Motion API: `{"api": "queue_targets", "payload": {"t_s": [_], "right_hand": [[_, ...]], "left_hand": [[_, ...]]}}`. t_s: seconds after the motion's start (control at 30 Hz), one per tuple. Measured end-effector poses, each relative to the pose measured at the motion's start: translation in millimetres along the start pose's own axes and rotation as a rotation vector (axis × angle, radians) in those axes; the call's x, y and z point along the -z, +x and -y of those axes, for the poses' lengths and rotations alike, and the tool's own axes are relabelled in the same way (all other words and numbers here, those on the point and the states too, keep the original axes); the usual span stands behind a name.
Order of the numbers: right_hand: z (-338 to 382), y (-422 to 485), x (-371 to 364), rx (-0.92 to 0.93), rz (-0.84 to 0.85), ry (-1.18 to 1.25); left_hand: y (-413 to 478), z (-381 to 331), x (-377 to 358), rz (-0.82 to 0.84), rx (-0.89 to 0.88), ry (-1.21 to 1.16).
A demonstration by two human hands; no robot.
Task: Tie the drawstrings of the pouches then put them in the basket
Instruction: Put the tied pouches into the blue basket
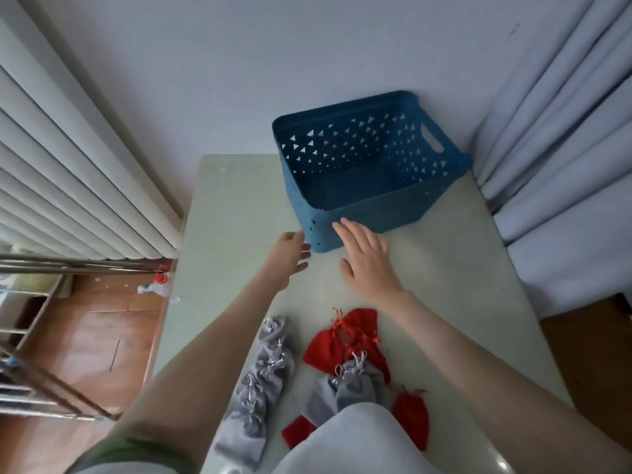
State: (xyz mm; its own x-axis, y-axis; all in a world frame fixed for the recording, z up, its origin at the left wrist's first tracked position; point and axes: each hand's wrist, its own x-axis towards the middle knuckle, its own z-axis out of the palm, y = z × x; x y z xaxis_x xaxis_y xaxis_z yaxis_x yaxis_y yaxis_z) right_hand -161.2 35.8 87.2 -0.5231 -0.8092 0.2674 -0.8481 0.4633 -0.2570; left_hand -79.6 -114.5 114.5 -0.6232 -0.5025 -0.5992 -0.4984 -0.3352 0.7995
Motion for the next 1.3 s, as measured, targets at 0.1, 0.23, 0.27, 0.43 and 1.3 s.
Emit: {"api": "queue_targets", "payload": {"t_s": [0.1,0.23,0.27,0.43,1.3], "right_hand": [[6,-48,-21,-0.19,0.271,0.076],[-8,-90,-54,-0.777,0.512,0.167],[-11,-98,-60,-0.864,0.528,0.194],[-23,-111,-72,-1.002,0.42,0.434],[13,-81,12,-0.992,0.098,1.7]], "left_hand": [[-14,32,4,0.08,0.07,0.198],[-29,72,4,0.174,0.135,0.318],[-32,83,2,0.19,0.161,0.349],[-29,126,-20,0.166,0.149,0.787],[-48,107,-42,0.21,0.207,-0.383]]}}
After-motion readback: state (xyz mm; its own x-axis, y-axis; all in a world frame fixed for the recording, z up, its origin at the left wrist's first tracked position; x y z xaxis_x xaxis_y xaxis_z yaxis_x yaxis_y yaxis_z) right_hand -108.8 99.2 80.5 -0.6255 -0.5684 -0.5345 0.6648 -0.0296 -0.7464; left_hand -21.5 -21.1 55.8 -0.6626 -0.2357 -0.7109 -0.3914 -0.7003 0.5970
